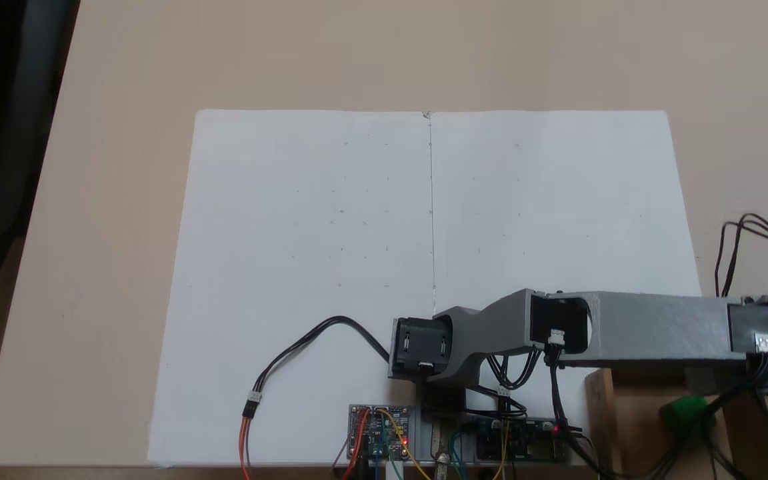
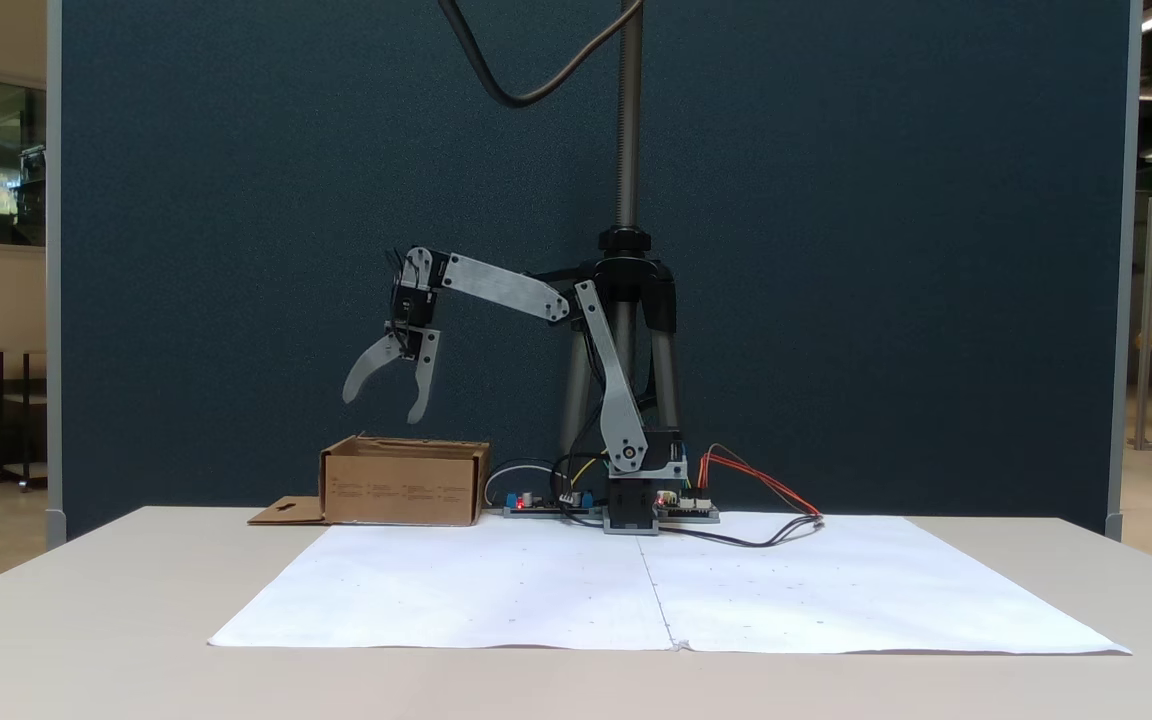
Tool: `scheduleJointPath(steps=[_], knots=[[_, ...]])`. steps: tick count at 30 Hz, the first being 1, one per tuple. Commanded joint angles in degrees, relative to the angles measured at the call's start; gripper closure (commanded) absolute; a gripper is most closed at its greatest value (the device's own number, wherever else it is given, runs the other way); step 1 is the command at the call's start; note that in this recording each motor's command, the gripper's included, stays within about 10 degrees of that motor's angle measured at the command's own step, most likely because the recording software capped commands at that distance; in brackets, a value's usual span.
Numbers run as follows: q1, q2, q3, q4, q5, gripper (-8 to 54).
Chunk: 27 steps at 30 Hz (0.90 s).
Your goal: Grasp a green dice and put it in the bin.
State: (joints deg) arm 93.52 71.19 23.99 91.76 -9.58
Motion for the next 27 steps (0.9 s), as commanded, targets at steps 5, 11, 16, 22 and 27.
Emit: scheduleJointPath(steps=[5,11,16,22,27], knots=[[-14.2,9.1,-0.9,-3.2,7.9,2.0],[-31.5,13.9,-0.9,-4.0,9.8,2.0],[-48.5,15.4,-0.9,-4.0,10.2,2.0],[-67.4,16.3,-0.8,-4.0,11.7,1.8],[-81.6,16.3,-0.8,-4.3,13.7,1.7]])
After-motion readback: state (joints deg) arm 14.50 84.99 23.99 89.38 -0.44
